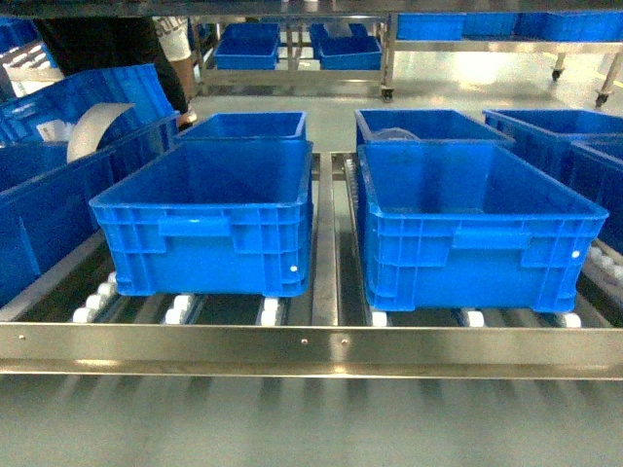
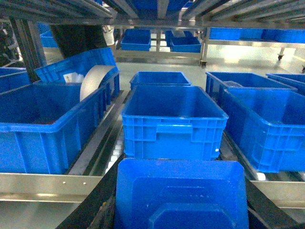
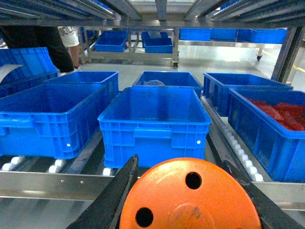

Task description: Sort blue parts and orange caps into right shelf containers

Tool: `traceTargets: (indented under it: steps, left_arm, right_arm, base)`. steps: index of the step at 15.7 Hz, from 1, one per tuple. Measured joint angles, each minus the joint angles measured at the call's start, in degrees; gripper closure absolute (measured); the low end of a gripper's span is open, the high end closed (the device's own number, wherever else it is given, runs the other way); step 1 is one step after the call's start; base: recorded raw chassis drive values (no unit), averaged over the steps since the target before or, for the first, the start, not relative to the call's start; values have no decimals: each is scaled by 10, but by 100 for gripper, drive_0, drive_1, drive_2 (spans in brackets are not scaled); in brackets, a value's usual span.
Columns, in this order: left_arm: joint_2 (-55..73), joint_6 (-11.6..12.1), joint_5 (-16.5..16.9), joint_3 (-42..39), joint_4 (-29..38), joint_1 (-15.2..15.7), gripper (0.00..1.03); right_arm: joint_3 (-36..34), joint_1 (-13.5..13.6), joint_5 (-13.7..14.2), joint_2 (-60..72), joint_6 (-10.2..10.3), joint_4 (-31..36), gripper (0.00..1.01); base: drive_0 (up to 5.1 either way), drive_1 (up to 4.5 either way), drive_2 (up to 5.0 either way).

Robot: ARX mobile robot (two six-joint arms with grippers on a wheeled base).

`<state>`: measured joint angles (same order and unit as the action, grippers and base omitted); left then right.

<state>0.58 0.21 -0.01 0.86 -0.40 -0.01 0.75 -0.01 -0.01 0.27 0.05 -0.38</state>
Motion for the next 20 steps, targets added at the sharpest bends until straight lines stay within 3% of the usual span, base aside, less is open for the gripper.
traceTargets:
  steps: [17,20]
  left_arm:
    - [0,0,0,0,0,0,60]
    - [0,0,0,0,0,0,60]
  right_arm:
    - [0,0,0,0,-1,0,56]
    - [0,0,0,0,-1,0,56]
  base:
    - [0,0,0]
    - [3,429,-424]
